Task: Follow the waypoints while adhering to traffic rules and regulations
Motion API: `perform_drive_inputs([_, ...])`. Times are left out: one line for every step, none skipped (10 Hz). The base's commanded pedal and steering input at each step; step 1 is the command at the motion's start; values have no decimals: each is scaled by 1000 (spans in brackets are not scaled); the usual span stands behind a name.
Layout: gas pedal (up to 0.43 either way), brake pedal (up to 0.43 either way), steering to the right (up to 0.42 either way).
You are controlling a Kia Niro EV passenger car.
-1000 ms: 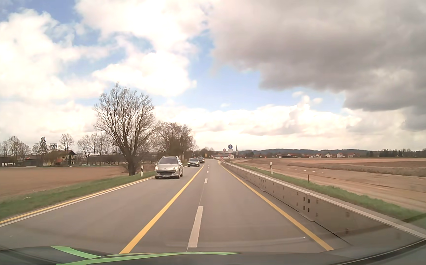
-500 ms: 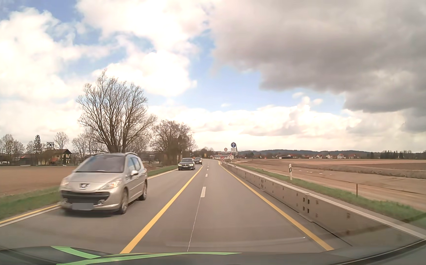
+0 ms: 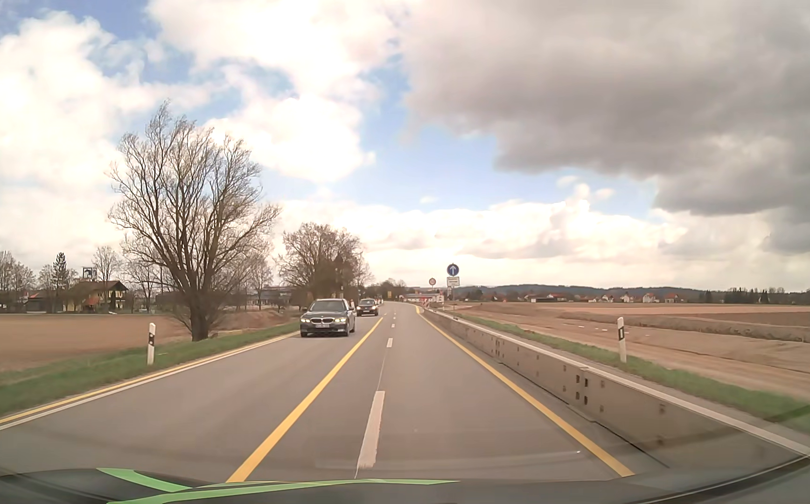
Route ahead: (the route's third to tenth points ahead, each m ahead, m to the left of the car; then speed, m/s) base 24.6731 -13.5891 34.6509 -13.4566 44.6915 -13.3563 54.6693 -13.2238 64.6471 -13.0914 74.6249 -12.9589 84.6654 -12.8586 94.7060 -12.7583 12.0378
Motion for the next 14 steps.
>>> perform_drive_inputs([87,0,0])
perform_drive_inputs([87,0,0])
perform_drive_inputs([87,0,0])
perform_drive_inputs([87,0,0])
perform_drive_inputs([87,0,0])
perform_drive_inputs([87,0,0])
perform_drive_inputs([87,0,0])
perform_drive_inputs([87,0,1])
perform_drive_inputs([87,0,1])
perform_drive_inputs([87,0,1])
perform_drive_inputs([87,0,1])
perform_drive_inputs([87,0,1])
perform_drive_inputs([87,0,1])
perform_drive_inputs([87,0,1])
